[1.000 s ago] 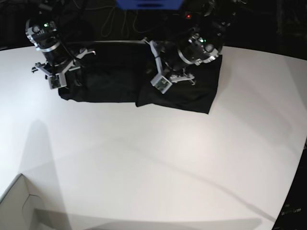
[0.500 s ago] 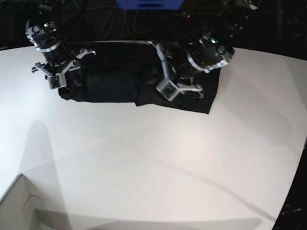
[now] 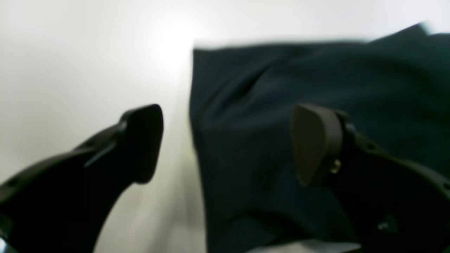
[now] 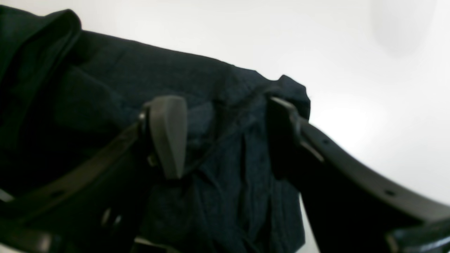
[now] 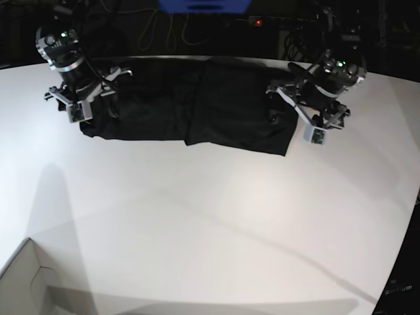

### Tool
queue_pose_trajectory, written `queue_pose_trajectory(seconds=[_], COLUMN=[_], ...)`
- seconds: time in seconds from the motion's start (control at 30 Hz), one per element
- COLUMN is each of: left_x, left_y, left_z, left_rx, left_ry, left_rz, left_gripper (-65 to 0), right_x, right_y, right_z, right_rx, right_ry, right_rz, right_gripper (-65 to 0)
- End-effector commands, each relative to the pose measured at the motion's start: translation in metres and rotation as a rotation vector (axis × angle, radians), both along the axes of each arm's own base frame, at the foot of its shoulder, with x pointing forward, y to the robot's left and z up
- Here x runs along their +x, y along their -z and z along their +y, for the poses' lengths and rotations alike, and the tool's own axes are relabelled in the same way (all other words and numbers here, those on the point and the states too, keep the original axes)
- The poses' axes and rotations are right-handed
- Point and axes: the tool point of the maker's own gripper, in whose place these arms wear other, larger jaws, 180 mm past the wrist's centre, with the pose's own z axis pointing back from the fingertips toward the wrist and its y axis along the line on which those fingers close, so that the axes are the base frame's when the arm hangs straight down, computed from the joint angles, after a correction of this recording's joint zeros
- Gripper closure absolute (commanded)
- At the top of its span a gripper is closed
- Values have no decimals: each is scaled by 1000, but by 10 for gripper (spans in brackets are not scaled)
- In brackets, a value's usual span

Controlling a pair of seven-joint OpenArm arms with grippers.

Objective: Layout the t-shirt on the table in an organized manner, then fold the t-shirt properly
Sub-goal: 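Release the folded end and regrasp the strip edge with the left gripper, then hold the folded shirt with both grippers and pull it straight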

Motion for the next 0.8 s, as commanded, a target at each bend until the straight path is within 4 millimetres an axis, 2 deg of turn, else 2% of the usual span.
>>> queue_pose_trajectory(seconds=[0.0,0.13,0.33,0.57,0.63,0.77], left_x=[5,0,-7,-5,-5,-5], left_y=[-5,7,30,31,31,32], left_z=[1,17,-3,-28,-33,-36], left_rx=[-38,-172,-238,-263,-267,-273], left_ry=[-34,-174,-152,-91,-78,-76], left_rz=[-30,3,74,83,84,86], left_gripper=[-542,-541,-540,-528,-480,-288], right_x=[5,5,5,4,3,6], right_y=[-11,-11,-10,-9,-8,2], right_z=[2,2,2,0,0,-1], right_rx=[11,11,12,9,10,24], right_ry=[-6,-4,-5,0,1,5], right_rz=[-47,-46,-44,-40,-37,-20], right_gripper=[-364,-364,-364,-364,-364,-365])
